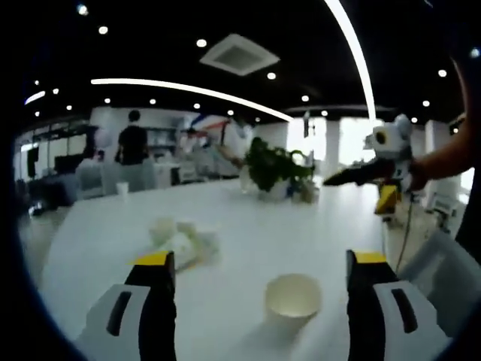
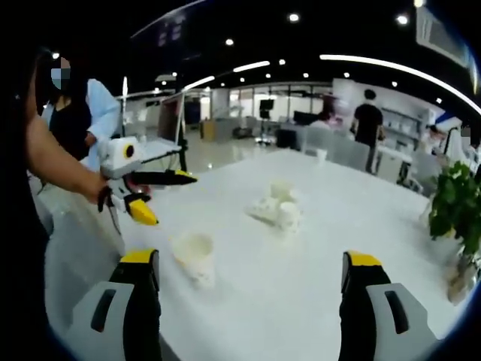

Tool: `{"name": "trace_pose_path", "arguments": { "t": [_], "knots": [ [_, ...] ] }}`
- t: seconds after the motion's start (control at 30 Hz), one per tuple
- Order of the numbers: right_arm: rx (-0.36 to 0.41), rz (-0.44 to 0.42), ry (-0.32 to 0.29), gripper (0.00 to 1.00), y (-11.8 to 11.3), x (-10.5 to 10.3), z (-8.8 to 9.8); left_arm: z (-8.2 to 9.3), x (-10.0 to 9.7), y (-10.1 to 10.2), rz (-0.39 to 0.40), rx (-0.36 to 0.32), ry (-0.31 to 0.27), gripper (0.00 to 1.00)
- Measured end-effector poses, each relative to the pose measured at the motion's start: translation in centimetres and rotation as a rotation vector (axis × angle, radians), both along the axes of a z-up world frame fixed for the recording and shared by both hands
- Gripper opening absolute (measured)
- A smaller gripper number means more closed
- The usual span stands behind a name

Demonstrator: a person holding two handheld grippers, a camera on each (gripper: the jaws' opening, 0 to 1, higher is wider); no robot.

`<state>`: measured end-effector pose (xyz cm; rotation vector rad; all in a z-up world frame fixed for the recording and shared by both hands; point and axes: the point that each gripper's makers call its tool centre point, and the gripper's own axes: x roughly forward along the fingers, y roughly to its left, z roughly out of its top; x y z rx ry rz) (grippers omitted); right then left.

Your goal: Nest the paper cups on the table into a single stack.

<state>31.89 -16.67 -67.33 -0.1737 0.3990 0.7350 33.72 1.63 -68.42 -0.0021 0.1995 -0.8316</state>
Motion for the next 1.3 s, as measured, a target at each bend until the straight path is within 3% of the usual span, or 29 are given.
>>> {"name": "trace_pose_path", "arguments": {
  "t": [0.17, 0.23, 0.37, 0.43, 0.5, 0.53, 0.6, 0.67, 0.7, 0.8, 0.87, 0.93, 1.0, 1.07, 1.2, 1.3],
  "knots": [
    [-0.017, -0.021, 0.005, 1.00, -0.7, 0.7, -0.8, -0.7, -1.3, 4.6, 0.065, 0.047, 0.052, 0.98],
    [-0.017, -0.037, -0.008, 1.00, -1.3, 1.2, -0.8, -0.8, -1.7, 6.1, 0.073, 0.077, 0.051, 0.98],
    [-0.025, -0.061, -0.006, 1.00, -2.8, 2.0, -1.4, -0.3, -1.4, 8.4, 0.137, 0.069, 0.049, 0.98],
    [-0.013, -0.056, -0.001, 1.00, -3.2, 2.3, -1.6, -0.2, -1.2, 9.7, 0.185, 0.110, 0.045, 0.98],
    [-0.006, -0.018, -0.041, 1.00, -3.1, 2.9, -1.5, 0.5, -0.9, 10.0, 0.193, 0.104, 0.012, 0.98],
    [-0.007, -0.021, -0.036, 1.00, -3.3, 3.1, -1.8, 0.4, -0.9, 10.2, 0.202, 0.104, 0.008, 0.98],
    [-0.011, -0.024, 0.029, 1.00, -3.6, 2.8, -2.9, -0.2, -0.9, 10.9, 0.250, 0.124, 0.064, 0.98],
    [0.000, -0.001, -0.004, 1.00, -3.3, 2.6, -2.3, 0.4, -0.4, 10.8, 0.253, 0.089, 0.041, 0.98],
    [-0.030, 0.011, 0.003, 1.00, -3.3, 2.6, -2.8, 0.4, 0.0, 10.7, 0.245, 0.075, 0.028, 0.98],
    [-0.088, 0.014, -0.032, 1.00, -3.9, 3.6, -3.7, -0.9, 1.2, 10.8, 0.160, 0.139, -0.004, 0.94],
    [-0.116, -0.046, 0.015, 1.00, -4.7, 3.5, -4.7, -1.6, 2.0, 11.5, 0.157, 0.122, 0.031, 0.95],
    [-0.100, -0.089, 0.013, 1.00, -4.8, 3.2, -4.4, -2.1, 2.2, 11.8, 0.150, 0.103, 0.090, 0.98],
    [-0.056, -0.112, 0.023, 1.00, -4.4, 2.7, -4.2, -1.7, 2.5, 11.9, 0.121, 0.111, 0.069, 0.98],
    [-0.088, -0.104, 0.031, 1.00, -4.2, 2.3, -5.2, -1.6, 2.9, 12.1, 0.112, 0.121, 0.046, 0.98],
    [-0.037, -0.158, 0.091, 1.00, -4.2, 2.3, -5.7, -2.4, 3.1, 12.8, 0.133, 0.130, 0.080, 0.98],
    [-0.059, -0.100, 0.005, 1.00, -3.3, 3.2, -4.7, -2.4, 2.9, 13.2, 0.132, 0.116, 0.052, 0.98]
  ]
}}
